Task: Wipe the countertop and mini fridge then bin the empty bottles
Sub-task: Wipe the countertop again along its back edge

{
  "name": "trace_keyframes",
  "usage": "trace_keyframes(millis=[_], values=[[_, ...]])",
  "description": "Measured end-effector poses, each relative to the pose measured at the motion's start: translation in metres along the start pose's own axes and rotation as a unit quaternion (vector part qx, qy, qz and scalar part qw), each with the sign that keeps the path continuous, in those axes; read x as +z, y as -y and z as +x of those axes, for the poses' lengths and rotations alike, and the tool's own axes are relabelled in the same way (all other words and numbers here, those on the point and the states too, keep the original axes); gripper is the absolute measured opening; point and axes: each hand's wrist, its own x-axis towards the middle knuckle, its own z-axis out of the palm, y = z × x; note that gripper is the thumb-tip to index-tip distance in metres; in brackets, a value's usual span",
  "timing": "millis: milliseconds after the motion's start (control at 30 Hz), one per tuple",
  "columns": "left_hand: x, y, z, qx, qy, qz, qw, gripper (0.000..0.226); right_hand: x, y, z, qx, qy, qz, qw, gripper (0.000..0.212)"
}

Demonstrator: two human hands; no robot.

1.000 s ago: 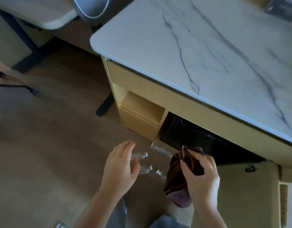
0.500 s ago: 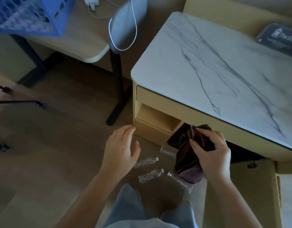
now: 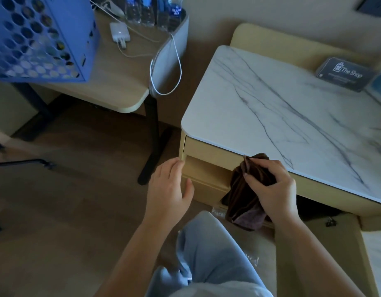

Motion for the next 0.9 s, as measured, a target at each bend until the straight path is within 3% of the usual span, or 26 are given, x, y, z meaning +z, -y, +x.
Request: trace_keyframes(millis=[267,633,767,900], values=[[0.010,0.005,0.055,0.038,0.008,-0.006,0.999,0.036,0.013,-0.004,0.064,-0.008,-0.027,0.023,0.999,0.045],[0.061,-0.007,0.235,0.156,0.062,-0.003,0.986,0.037,-0.004,-0.030,0.232,0.008,-0.056,-0.007,0.998,0.048],[0.080,-0.011,0.293,0.182,0.074,-0.004,0.980,0.037,-0.017,-0.038,0.294,-0.004,-0.007,-0.060,0.998,0.044],[0.098,-0.006,0.334,0.189,0.092,-0.011,0.978,0.038,-0.015,-0.047,0.352,-0.039,0.094,-0.165,0.981,0.039]])
